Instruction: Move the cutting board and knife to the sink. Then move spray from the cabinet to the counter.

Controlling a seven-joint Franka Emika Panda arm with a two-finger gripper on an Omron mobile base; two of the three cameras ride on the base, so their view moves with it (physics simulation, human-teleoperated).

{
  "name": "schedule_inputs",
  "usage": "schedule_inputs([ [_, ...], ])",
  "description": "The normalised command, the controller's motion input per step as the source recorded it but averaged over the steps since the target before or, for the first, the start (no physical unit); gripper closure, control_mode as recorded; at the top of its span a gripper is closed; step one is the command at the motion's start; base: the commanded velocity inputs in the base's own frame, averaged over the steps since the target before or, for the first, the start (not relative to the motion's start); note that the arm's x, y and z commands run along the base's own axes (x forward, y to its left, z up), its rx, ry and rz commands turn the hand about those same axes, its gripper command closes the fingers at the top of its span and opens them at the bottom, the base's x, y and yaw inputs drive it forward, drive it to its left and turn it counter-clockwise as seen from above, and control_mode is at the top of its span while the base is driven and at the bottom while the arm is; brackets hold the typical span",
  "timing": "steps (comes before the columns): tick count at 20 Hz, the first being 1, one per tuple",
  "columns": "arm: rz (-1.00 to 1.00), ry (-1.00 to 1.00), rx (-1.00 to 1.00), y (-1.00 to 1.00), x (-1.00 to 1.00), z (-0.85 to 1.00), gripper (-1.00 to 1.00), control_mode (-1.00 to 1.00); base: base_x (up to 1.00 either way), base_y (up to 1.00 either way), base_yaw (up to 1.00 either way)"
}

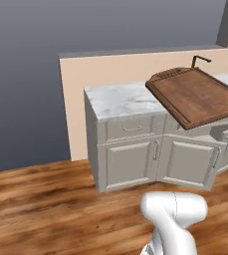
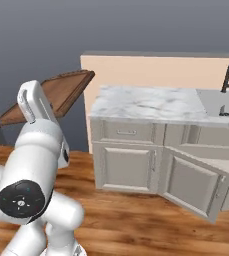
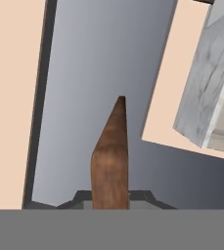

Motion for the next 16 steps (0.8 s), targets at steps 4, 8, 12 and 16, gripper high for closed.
schedule_inputs([
  [4,0.00,0.00,0.00,0.00,0.00,0.00,1.00,1.00,0.00,-1.00,0.03],
  [8,0.00,0.00,0.00,0.00,0.00,0.00,1.00,1.00,0.51,-1.00,0.05],
  [12,0.00,0.00,0.00,0.00,0.00,0.00,1.00,1.00,1.00,-1.00,0.10],
  [16,0.00,0.00,0.00,0.00,0.00,0.00,1.00,1.00,1.00,-0.92,0.16],
])
